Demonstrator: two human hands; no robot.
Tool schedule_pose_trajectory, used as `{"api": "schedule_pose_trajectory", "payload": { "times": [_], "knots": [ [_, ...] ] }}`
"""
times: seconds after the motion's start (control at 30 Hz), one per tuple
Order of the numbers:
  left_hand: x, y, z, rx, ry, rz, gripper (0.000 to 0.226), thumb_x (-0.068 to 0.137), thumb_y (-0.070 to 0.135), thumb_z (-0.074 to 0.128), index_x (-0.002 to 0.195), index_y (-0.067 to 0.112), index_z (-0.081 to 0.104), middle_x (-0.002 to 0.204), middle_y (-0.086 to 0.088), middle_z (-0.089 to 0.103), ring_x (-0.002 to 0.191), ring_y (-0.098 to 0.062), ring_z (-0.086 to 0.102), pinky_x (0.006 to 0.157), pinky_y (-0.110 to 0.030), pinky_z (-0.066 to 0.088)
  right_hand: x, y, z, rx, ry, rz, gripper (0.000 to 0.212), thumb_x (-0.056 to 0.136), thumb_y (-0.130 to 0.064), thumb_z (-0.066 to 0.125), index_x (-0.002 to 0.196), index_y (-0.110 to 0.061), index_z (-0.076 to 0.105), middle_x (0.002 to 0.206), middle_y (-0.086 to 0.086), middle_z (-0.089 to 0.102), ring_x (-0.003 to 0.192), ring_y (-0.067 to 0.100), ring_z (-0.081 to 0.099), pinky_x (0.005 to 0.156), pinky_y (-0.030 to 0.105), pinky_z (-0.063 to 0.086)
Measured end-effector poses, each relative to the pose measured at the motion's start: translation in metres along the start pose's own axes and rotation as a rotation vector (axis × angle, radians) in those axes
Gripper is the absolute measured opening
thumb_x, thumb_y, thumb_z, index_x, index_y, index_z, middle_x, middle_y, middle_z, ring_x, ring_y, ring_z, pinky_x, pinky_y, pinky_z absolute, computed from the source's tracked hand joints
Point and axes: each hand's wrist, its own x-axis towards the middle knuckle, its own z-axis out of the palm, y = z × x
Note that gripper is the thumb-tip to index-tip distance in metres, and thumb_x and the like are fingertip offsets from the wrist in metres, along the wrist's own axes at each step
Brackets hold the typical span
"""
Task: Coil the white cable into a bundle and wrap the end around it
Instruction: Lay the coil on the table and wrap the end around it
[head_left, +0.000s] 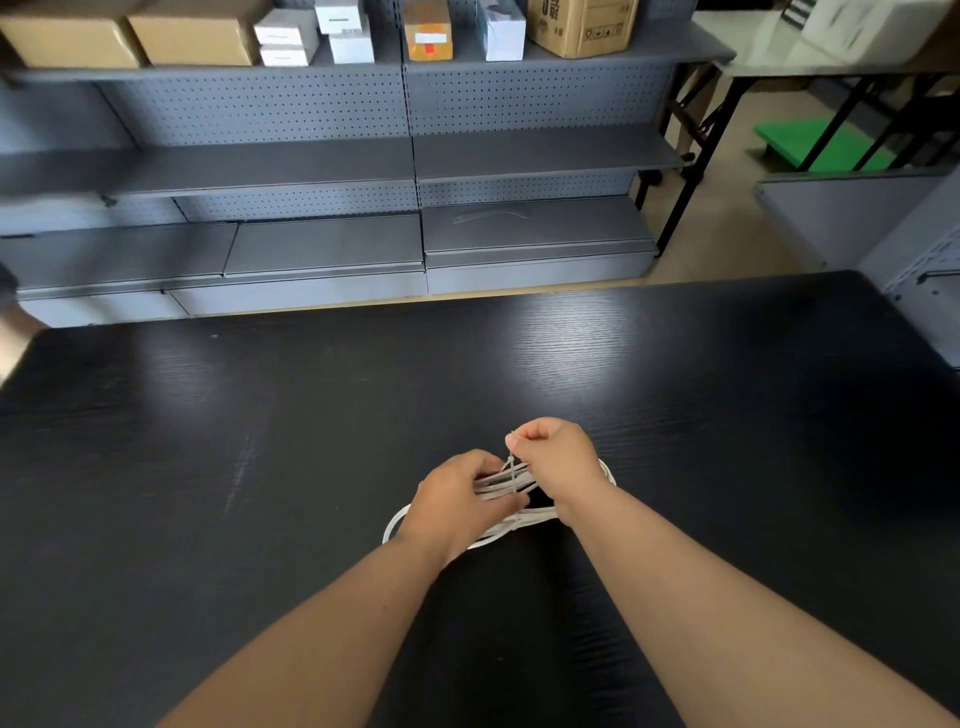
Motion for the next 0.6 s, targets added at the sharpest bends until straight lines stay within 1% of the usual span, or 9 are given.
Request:
{"api": "schedule_pose_trajectory", "payload": {
  "times": [0.07,0.1,0.17,0.23,0.27,0.33,0.43,0.53,0.6],
  "knots": [
    [-0.0012,-0.0007,-0.0029,0.110,-0.074,0.020,0.055,0.071,0.041,0.075,0.120,0.030,0.052,0.116,0.016,0.056,0.109,-0.004,0.051,0.098,-0.027,0.041,0.0000,-0.0005,-0.0011,-0.015,-0.008,-0.004,0.006,0.088,-0.018,0.061,0.083,-0.016,0.064,0.079,-0.005,0.060,0.079,0.013,0.054,0.073,0.029,0.044],
    [-0.0020,-0.0002,-0.0039,0.127,-0.090,0.031,0.062,0.070,0.041,0.076,0.124,0.030,0.048,0.122,0.017,0.054,0.114,-0.004,0.049,0.102,-0.030,0.038,0.0002,-0.0007,-0.0017,-0.023,-0.009,-0.007,0.006,0.089,-0.019,0.060,0.085,-0.015,0.064,0.081,-0.004,0.060,0.078,0.013,0.054,0.073,0.028,0.044],
    [-0.0032,0.0000,-0.0036,0.131,-0.090,0.053,0.068,0.069,0.038,0.078,0.127,0.030,0.045,0.127,0.017,0.052,0.118,-0.004,0.047,0.105,-0.034,0.036,0.0019,0.0000,-0.0026,-0.037,-0.005,-0.021,0.005,0.089,-0.018,0.060,0.087,-0.015,0.063,0.083,-0.002,0.060,0.078,0.012,0.054,0.067,0.024,0.043],
    [-0.0049,0.0009,-0.0033,0.167,-0.081,0.072,0.066,0.069,0.038,0.078,0.126,0.030,0.045,0.127,0.016,0.051,0.118,-0.005,0.047,0.105,-0.034,0.035,0.0031,0.0010,-0.0035,-0.053,0.001,-0.033,0.005,0.089,-0.016,0.060,0.086,-0.016,0.063,0.080,-0.002,0.060,0.079,0.014,0.055,0.061,0.022,0.042],
    [-0.0052,0.0010,-0.0031,0.178,-0.077,0.081,0.066,0.069,0.039,0.078,0.126,0.030,0.045,0.126,0.016,0.051,0.118,-0.004,0.046,0.105,-0.034,0.035,0.0034,0.0014,-0.0038,-0.059,0.003,-0.038,0.006,0.089,-0.016,0.059,0.085,-0.016,0.063,0.078,-0.002,0.060,0.079,0.015,0.056,0.063,0.023,0.044],
    [-0.0057,0.0011,-0.0035,0.193,-0.077,0.093,0.065,0.069,0.039,0.078,0.125,0.031,0.045,0.124,0.017,0.052,0.116,-0.005,0.047,0.105,-0.035,0.035,0.0041,0.0015,-0.0039,-0.074,0.005,-0.050,0.007,0.088,-0.015,0.059,0.083,-0.016,0.064,0.078,-0.001,0.063,0.081,0.017,0.059,0.072,0.029,0.048],
    [-0.0056,0.0002,-0.0016,0.206,-0.055,0.119,0.059,0.071,0.038,0.076,0.122,0.031,0.046,0.119,0.017,0.053,0.112,-0.006,0.049,0.103,-0.037,0.036,0.0032,-0.0010,-0.0033,-0.089,0.003,-0.063,0.008,0.089,-0.015,0.058,0.085,-0.016,0.065,0.087,0.004,0.068,0.086,0.019,0.062,0.084,0.036,0.053],
    [-0.0061,-0.0018,0.0003,0.177,-0.014,0.122,0.052,0.075,0.035,0.073,0.120,0.032,0.048,0.117,0.018,0.054,0.110,-0.005,0.049,0.102,-0.039,0.037,0.0026,-0.0024,-0.0016,-0.044,0.015,-0.090,0.011,0.089,-0.013,0.057,0.081,-0.018,0.063,0.085,0.004,0.067,0.083,0.018,0.062,0.086,0.038,0.053],
    [-0.0060,-0.0033,0.0010,0.171,-0.011,0.118,0.046,0.077,0.037,0.071,0.118,0.033,0.049,0.115,0.019,0.054,0.108,-0.004,0.050,0.101,-0.039,0.038,0.0016,-0.0033,-0.0020,-0.042,0.017,-0.095,0.010,0.089,-0.013,0.058,0.082,-0.018,0.063,0.085,0.004,0.067,0.084,0.018,0.062,0.085,0.037,0.053]
  ]
}}
